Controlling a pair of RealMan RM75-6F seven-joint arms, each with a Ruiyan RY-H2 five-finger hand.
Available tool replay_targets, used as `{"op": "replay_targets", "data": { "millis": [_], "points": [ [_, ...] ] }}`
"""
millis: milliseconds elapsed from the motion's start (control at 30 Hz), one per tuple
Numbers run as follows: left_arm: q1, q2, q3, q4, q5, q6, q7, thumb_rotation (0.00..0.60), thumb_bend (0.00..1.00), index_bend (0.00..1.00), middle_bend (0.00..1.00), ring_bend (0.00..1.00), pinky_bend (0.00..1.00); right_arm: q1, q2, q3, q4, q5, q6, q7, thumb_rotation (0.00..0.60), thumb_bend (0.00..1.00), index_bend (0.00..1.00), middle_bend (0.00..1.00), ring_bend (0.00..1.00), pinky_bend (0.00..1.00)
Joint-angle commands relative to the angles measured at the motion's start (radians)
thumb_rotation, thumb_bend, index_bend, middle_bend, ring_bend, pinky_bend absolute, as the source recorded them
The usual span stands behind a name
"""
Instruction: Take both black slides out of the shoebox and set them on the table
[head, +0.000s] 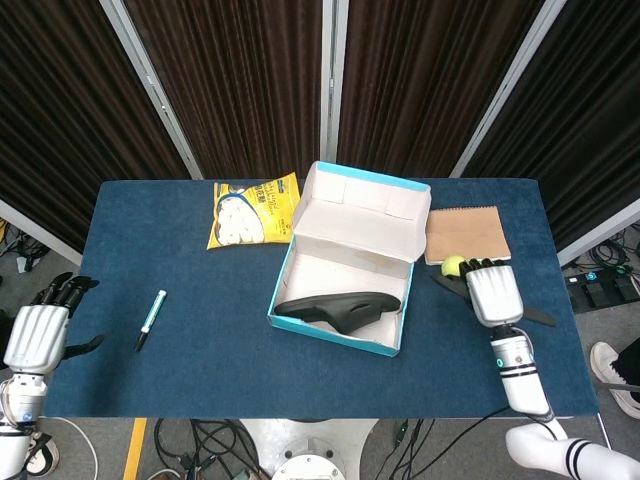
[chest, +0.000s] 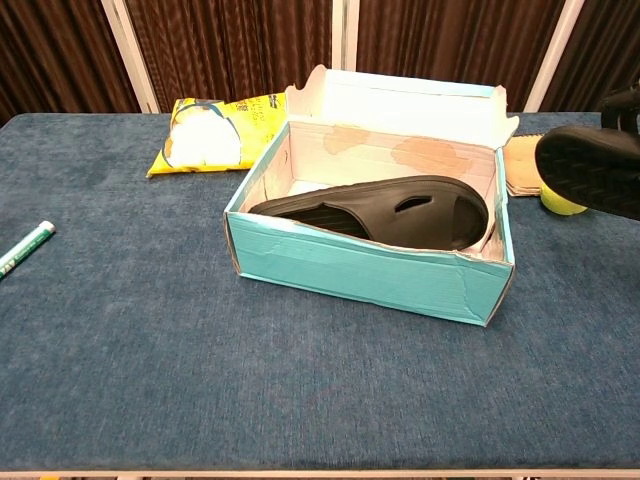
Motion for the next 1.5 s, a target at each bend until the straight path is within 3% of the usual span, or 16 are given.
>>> {"op": "replay_targets", "data": {
  "millis": [33, 167, 233, 333, 500, 867, 1100, 1233, 1367, 1500],
  "points": [
    [0.000, -0.001, 0.000, 0.003, 0.000, 0.000, -0.004, 0.600, 0.07, 0.23, 0.20, 0.11, 0.32, 0.005, 0.000, -0.004, -0.006, 0.000, -0.024, -0.012, 0.600, 0.27, 0.76, 0.66, 0.54, 0.62],
    [-0.002, -0.002, -0.001, 0.008, 0.000, -0.001, -0.009, 0.600, 0.07, 0.23, 0.20, 0.11, 0.32, 0.004, 0.033, -0.021, -0.054, 0.033, -0.097, -0.041, 0.600, 0.08, 0.61, 0.55, 0.40, 0.47],
    [-0.002, -0.002, 0.000, 0.010, 0.000, -0.001, -0.011, 0.600, 0.07, 0.23, 0.20, 0.11, 0.32, 0.004, 0.055, -0.023, -0.088, 0.066, -0.135, -0.065, 0.600, 0.01, 0.44, 0.43, 0.25, 0.33],
    [-0.002, -0.003, 0.000, 0.012, 0.002, 0.002, -0.014, 0.600, 0.07, 0.23, 0.20, 0.11, 0.32, 0.005, 0.083, -0.021, -0.138, 0.100, -0.172, -0.077, 0.600, 0.00, 0.18, 0.24, 0.04, 0.11],
    [-0.001, -0.004, 0.001, 0.012, 0.003, 0.004, -0.012, 0.600, 0.07, 0.23, 0.20, 0.11, 0.32, 0.009, 0.101, -0.018, -0.177, 0.097, -0.184, -0.066, 0.600, 0.00, 0.05, 0.13, 0.00, 0.02],
    [-0.001, 0.000, -0.003, 0.007, 0.005, 0.012, -0.014, 0.600, 0.07, 0.23, 0.20, 0.11, 0.32, 0.007, 0.138, -0.005, -0.277, 0.015, -0.129, -0.001, 0.600, 0.00, 0.02, 0.13, 0.00, 0.02],
    [-0.002, 0.003, -0.006, 0.006, 0.008, 0.018, -0.019, 0.600, 0.07, 0.23, 0.20, 0.11, 0.32, 0.054, 0.168, 0.053, -0.428, -0.047, -0.110, 0.005, 0.600, 0.00, 0.07, 0.22, 0.02, 0.10],
    [0.000, 0.005, -0.008, 0.006, 0.007, 0.022, -0.026, 0.600, 0.07, 0.23, 0.20, 0.11, 0.32, 0.121, 0.147, 0.108, -0.480, 0.005, -0.176, -0.031, 0.600, 0.00, 0.10, 0.25, 0.06, 0.14],
    [0.003, 0.011, -0.007, 0.009, 0.004, 0.023, -0.038, 0.600, 0.07, 0.23, 0.20, 0.11, 0.32, 0.202, 0.103, 0.151, -0.492, 0.139, -0.288, -0.068, 0.600, 0.00, 0.11, 0.26, 0.07, 0.17],
    [0.008, 0.020, -0.006, 0.010, -0.001, 0.023, -0.061, 0.600, 0.07, 0.23, 0.20, 0.11, 0.32, 0.279, 0.090, 0.161, -0.504, 0.304, -0.398, -0.143, 0.600, 0.00, 0.09, 0.23, 0.06, 0.17]
  ]
}}
